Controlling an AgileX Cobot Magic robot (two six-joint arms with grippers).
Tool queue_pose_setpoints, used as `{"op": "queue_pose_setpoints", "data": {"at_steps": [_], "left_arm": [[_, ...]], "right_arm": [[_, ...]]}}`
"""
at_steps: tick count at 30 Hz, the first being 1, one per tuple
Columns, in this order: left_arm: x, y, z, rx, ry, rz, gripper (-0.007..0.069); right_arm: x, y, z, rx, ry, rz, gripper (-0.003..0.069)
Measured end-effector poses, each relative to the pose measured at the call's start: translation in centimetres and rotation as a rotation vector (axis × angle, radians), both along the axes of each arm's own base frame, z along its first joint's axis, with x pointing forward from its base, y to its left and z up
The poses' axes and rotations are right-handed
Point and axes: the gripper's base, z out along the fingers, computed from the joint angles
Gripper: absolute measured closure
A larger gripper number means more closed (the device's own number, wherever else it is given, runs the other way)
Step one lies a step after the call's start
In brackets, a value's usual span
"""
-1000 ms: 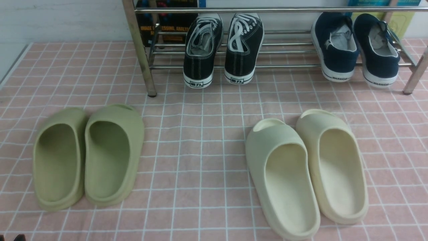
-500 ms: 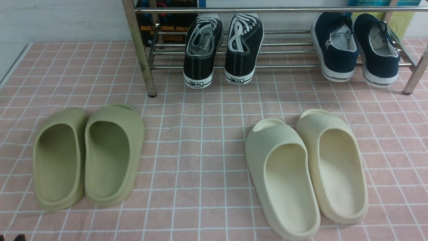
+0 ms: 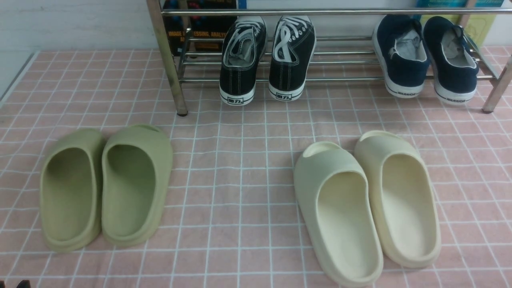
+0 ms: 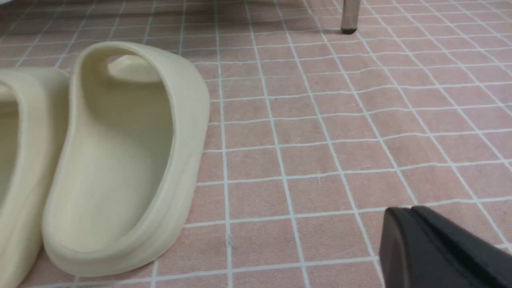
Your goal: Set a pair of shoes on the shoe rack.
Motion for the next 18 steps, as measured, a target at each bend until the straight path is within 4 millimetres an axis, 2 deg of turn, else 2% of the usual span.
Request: {"op": "queue_pose_setpoints", "data": {"at_steps": [18], "left_arm": [[0.0, 0.0, 0.0, 0.0, 0.0, 0.0, 0.0385]], "right_arm": [[-0.02, -0.03, -0.04, -0.01, 0.008, 0.002, 0.0666]]}}
